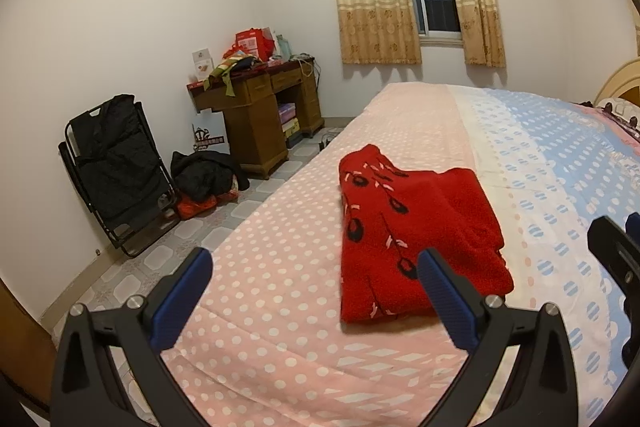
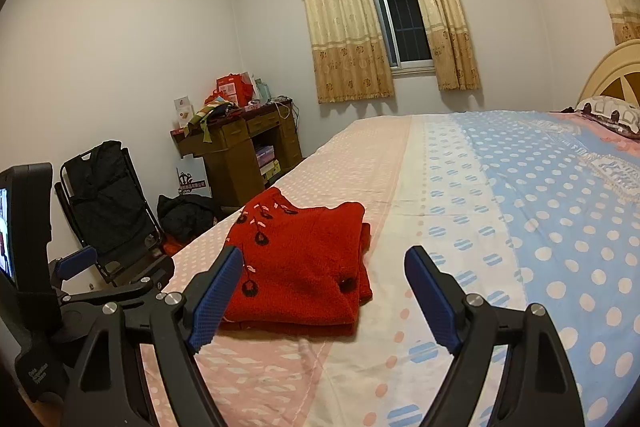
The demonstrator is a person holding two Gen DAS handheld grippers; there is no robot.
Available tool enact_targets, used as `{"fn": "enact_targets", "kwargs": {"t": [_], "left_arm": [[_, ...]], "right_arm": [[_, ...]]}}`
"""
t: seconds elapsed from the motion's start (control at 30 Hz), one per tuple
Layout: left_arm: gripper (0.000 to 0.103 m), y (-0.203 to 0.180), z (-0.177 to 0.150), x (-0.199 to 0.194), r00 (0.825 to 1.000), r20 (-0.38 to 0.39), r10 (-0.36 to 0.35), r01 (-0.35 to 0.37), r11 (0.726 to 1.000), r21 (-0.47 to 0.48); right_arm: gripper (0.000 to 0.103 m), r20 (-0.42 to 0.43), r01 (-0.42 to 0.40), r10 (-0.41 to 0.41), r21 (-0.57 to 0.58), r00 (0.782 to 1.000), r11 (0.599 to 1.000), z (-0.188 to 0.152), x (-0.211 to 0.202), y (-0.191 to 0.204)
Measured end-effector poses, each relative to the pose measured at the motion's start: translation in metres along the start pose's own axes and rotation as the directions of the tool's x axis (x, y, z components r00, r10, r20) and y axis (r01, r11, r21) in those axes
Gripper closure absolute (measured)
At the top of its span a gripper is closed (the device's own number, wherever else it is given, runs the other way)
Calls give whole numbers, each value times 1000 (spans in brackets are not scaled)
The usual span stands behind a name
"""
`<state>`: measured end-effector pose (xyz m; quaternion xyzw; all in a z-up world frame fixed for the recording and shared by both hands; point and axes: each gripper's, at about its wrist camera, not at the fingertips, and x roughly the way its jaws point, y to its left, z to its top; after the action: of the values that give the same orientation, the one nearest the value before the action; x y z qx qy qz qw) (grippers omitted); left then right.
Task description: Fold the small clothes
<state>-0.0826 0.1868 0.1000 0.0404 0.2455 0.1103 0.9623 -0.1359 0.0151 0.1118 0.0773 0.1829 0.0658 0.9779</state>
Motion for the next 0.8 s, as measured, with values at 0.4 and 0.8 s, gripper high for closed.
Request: {"fn": "enact_targets", "kwargs": {"t": [0.4,0.8], "left_arm": [[0,-8,-3,0,1000,-9,9,-9,1000,15],[0,-8,-4,0,999,-10,-40,40,999,1]], "right_arm": [[19,5,5,-5,4,1000,1000,-1,-1,-1],[19,1,17,-17,31,1000,999,-2,-3,-3]]}}
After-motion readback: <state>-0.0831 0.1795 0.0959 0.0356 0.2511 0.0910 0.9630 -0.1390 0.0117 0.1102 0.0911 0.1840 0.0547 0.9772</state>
